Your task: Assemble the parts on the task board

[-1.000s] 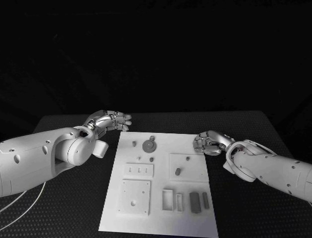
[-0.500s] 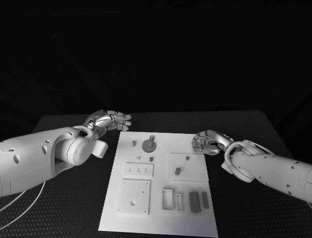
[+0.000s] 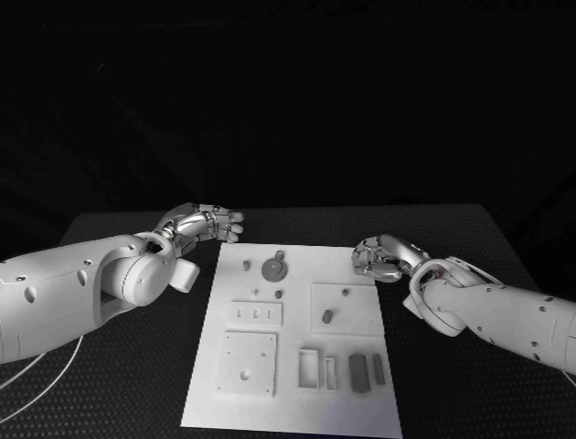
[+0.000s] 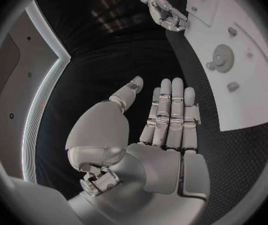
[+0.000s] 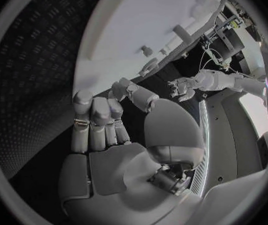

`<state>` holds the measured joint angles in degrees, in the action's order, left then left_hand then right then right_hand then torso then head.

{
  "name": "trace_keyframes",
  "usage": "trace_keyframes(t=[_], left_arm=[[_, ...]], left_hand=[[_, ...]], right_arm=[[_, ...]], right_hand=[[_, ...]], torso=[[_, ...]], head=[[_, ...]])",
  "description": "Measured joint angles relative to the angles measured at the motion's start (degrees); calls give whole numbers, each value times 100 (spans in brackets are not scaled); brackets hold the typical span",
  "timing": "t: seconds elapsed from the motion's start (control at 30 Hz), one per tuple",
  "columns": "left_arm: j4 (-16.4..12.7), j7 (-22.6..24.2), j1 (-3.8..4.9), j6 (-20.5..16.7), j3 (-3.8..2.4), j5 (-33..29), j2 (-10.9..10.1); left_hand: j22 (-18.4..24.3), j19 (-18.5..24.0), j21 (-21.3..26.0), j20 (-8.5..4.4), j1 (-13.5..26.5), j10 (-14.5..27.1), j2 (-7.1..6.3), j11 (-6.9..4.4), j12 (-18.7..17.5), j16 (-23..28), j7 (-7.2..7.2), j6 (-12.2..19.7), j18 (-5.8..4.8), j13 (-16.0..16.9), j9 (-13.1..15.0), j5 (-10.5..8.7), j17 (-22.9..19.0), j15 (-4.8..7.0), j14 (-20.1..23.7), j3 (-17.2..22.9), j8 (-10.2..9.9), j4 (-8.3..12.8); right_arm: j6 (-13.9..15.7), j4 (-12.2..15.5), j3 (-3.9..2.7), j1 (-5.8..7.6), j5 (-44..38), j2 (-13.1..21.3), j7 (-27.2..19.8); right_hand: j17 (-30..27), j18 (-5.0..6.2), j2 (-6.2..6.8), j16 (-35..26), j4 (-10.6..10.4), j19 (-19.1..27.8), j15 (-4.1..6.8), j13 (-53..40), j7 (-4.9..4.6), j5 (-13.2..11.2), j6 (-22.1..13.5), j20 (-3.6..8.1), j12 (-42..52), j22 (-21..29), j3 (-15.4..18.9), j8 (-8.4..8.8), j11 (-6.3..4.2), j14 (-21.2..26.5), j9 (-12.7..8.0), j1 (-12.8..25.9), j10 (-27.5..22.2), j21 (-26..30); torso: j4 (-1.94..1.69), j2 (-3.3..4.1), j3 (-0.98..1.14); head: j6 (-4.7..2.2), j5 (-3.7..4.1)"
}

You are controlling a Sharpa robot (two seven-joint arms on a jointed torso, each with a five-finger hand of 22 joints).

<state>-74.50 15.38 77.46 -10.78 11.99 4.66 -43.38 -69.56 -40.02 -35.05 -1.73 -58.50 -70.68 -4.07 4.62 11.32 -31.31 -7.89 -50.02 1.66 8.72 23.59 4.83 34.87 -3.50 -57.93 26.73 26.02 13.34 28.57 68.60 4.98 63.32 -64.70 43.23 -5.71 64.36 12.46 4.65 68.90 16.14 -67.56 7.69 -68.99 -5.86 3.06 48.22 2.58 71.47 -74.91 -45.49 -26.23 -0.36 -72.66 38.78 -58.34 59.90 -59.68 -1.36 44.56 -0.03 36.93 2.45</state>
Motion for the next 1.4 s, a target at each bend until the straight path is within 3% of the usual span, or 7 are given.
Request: trace_keyframes(t=[0.07,0.27,0.43,0.67,0.83,1.03,1.4], left_arm=[[-3,-21,0,10,-2,27,11],[-52,-211,4,73,-7,214,76],[-86,-559,7,116,-7,516,189],[-80,-1146,11,256,-4,987,419],[-45,-1470,12,360,-1,1288,580],[-39,-1709,20,472,0,1566,643],[-54,-1899,30,587,5,1780,726]], left_hand=[[8,0,-26,0,35,-49,35,-12,22,0,17,-29,0,9,0,0,11,0,0,13,0,-13],[27,-23,-40,-22,188,-69,17,-32,22,0,27,-80,-8,8,-15,-81,37,23,-23,-63,-19,-150],[43,-32,-40,-32,519,-124,-118,-46,22,0,7,-100,-36,17,-35,-178,63,35,-77,-190,-76,-328],[71,-52,-66,-51,1072,-181,-163,-64,21,0,7,-100,-36,29,-50,-178,102,53,-95,-309,-144,-738],[78,-51,-66,-94,1155,-181,-144,-64,21,0,-19,-75,58,29,-84,-178,118,74,-115,-305,-228,-850],[83,-52,-89,-94,1311,-224,-282,-107,21,0,4,-97,57,39,-84,-178,147,85,-127,-350,-228,-1000],[91,-52,-111,-93,1465,-368,-183,-166,21,-41,93,-270,56,75,-81,-178,190,105,-147,-346,-227,-1175]], right_arm=[[44,106,-1,56,-58,-6,107],[103,372,-1,233,-237,-39,426],[108,663,-1,408,-560,-152,791],[20,947,-3,602,-1100,-433,1291],[-83,1072,-2,705,-1389,-548,1537],[-182,1117,-2,726,-1565,-704,1704],[-332,1237,34,726,-1707,-858,1828]], right_hand=[[3,4,-5,1,15,-1,8,-153,37,0,37,1,159,0,-98,-23,-126,-8,85,81,97,-21],[3,26,2,1,30,-2,10,-302,55,-1,54,2,346,-1,-251,-72,-218,-10,249,199,177,-21],[9,29,-14,1,29,-21,29,-350,89,-1,88,20,400,-4,-301,-72,-231,-29,289,225,255,-21],[9,29,17,2,46,-22,30,-332,104,-1,104,20,413,-4,-363,-71,-230,-29,288,270,257,-21],[8,30,17,6,44,-22,30,-318,108,-1,107,19,413,-4,-389,-70,-230,-29,289,271,258,-42],[8,31,17,6,46,-30,30,-315,108,-1,108,11,413,-3,-394,-66,-221,-28,288,270,267,-42],[7,32,34,6,46,-30,28,-290,111,-2,110,9,413,-3,-426,-52,-219,-28,289,285,269,-42]], torso=[[0,0,-1],[-1,0,-5],[-1,-5,-8],[4,-24,-9],[2,-40,-20],[-3,-49,-31],[5,-46,-27]], head=[[-4,3],[-21,11],[-40,-11],[-87,-62],[-105,-126],[-105,-197],[-90,-203]])
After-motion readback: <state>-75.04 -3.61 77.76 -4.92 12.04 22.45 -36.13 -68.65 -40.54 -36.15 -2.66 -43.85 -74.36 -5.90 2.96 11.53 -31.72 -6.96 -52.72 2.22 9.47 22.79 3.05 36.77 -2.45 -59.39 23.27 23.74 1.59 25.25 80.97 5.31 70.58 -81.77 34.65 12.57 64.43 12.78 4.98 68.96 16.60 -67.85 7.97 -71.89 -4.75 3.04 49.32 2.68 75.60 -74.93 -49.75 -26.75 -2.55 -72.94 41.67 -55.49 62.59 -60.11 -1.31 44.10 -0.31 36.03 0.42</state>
